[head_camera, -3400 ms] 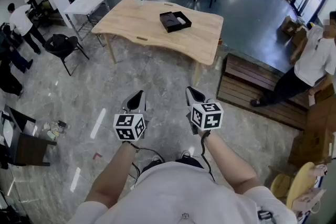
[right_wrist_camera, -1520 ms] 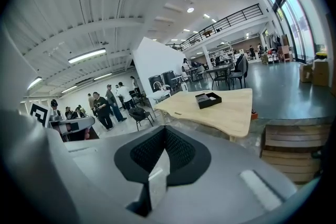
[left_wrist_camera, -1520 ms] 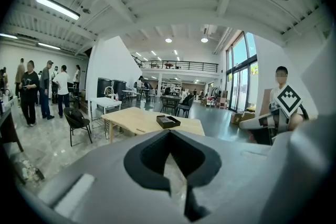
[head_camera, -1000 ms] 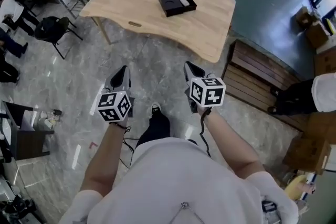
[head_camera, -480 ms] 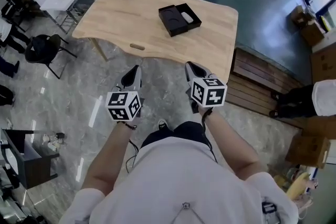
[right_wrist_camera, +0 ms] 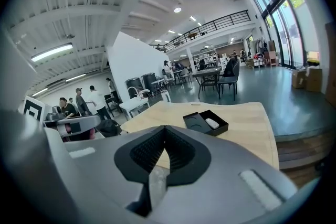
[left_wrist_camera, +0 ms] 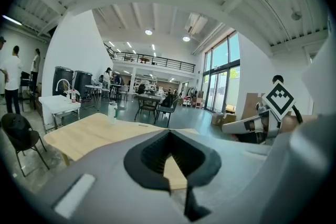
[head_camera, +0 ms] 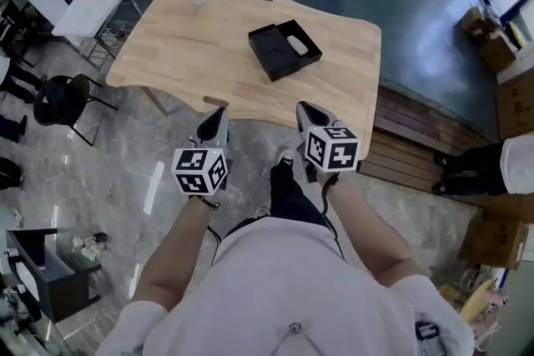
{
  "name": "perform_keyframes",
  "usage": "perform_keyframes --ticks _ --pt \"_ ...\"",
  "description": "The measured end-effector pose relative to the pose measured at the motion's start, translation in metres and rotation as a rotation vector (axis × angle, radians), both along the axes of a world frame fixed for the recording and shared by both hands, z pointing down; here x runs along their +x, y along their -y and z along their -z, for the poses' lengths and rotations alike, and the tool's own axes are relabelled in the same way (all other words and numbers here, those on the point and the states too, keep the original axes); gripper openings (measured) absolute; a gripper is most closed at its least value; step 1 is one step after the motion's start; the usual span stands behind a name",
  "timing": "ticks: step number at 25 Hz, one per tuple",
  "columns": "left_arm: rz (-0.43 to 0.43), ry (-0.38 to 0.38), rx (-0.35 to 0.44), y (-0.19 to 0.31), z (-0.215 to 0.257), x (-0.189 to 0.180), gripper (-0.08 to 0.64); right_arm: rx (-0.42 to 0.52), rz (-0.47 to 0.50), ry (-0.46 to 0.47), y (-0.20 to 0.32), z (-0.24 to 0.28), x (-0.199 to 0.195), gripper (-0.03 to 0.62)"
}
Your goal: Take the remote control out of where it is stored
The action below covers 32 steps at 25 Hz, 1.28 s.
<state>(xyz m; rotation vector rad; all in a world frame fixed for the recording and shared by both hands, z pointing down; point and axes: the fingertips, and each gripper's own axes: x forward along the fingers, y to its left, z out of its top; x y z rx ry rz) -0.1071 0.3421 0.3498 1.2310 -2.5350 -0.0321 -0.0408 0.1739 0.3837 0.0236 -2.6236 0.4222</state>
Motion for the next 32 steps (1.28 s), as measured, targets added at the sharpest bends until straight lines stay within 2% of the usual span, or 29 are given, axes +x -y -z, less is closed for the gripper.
perform_keyframes --ticks 8,12,15,19,22,26,30,32 --pt "-0.025 -0.01 -0.038 0.076 -0.011 -0.094 0.0 -0.026 0.009 0.0 0.064 -0.011 -0.098 0.026" --pt "-0.073 -0.015 -0.072 0.138 -0.014 -0.132 0.0 -0.042 0.004 -0.029 0.112 -0.021 -0.131 0.026" --pt "-0.12 0.012 -0.119 0.187 -0.014 -0.16 0.0 -0.058 0.003 -0.044 0.147 -0.026 -0.156 0.026" --pt "-0.232 0.064 -0.231 0.24 -0.028 -0.19 0.002 -0.081 -0.012 -0.049 0.179 -0.034 -0.181 0.026" --pt "-0.379 0.12 -0.361 0.279 -0.052 -0.207 0.014 -0.122 -0.054 -0.073 0.204 -0.049 -0.189 0.026" --pt "-0.662 0.227 -0.584 0.33 -0.103 -0.224 0.084 -0.141 -0.126 -0.115 0.235 -0.072 -0.188 0.026" --pt "-0.914 0.353 -0.817 0.374 -0.163 -0.241 0.112 -0.143 -0.205 -0.138 0.261 -0.089 -0.183 0.026" --pt "-1.071 0.432 -0.95 0.39 -0.201 -0.243 0.126 -0.171 -0.27 -0.163 0.267 -0.101 -0.173 0.026"
